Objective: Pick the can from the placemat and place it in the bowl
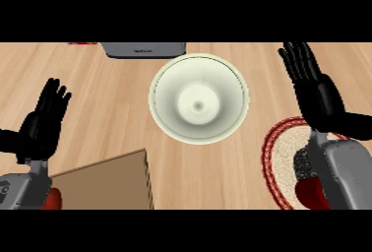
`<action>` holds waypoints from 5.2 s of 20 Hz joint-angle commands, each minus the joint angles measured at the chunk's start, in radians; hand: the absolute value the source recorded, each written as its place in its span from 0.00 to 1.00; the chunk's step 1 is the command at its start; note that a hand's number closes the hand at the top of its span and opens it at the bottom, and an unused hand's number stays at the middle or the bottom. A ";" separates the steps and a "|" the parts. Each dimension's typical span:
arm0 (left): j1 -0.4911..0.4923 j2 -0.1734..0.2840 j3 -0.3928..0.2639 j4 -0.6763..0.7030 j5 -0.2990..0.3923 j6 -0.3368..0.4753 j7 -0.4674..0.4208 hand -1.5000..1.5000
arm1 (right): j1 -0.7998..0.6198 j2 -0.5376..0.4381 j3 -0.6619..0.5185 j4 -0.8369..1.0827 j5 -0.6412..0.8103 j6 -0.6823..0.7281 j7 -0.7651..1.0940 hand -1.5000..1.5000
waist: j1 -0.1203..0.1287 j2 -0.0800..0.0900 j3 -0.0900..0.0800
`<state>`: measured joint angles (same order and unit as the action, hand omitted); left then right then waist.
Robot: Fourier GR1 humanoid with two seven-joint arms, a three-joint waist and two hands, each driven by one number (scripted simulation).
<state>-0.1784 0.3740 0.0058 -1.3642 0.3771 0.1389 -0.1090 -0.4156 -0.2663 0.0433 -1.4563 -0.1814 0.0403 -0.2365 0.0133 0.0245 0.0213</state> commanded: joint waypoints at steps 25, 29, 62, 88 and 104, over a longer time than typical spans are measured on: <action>0.057 -0.141 -0.260 -0.172 -0.230 0.138 0.130 0.50 | 0.985 -0.113 -0.041 -1.010 0.478 -0.414 0.508 0.00 | -0.025 -0.027 -0.024; -0.005 -0.148 -0.237 -0.101 -0.237 0.107 0.107 0.50 | 0.924 -0.166 -0.074 -1.063 0.429 -0.312 0.729 0.00 | -0.019 -0.023 -0.023; 0.002 -0.239 -0.131 -0.100 -0.329 0.025 0.127 0.50 | 0.880 0.045 -0.166 -0.890 0.278 0.052 0.765 0.00 | -0.021 -0.025 -0.021; 0.024 -0.296 -0.112 -0.141 -0.419 -0.005 0.165 0.50 | 0.786 0.177 -0.125 -0.497 0.584 0.028 0.581 0.00 | -0.016 -0.024 -0.021; 0.008 -0.305 -0.064 -0.083 -0.406 -0.054 0.131 0.50 | 0.770 0.155 -0.003 -0.442 0.687 0.088 0.432 1.00 | -0.018 -0.024 -0.022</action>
<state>-0.1480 0.0880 -0.0671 -1.5306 -0.0187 0.0912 0.0800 0.3644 -0.1235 0.0219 -1.8874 0.5126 0.1046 0.1826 -0.0033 -0.0032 -0.0050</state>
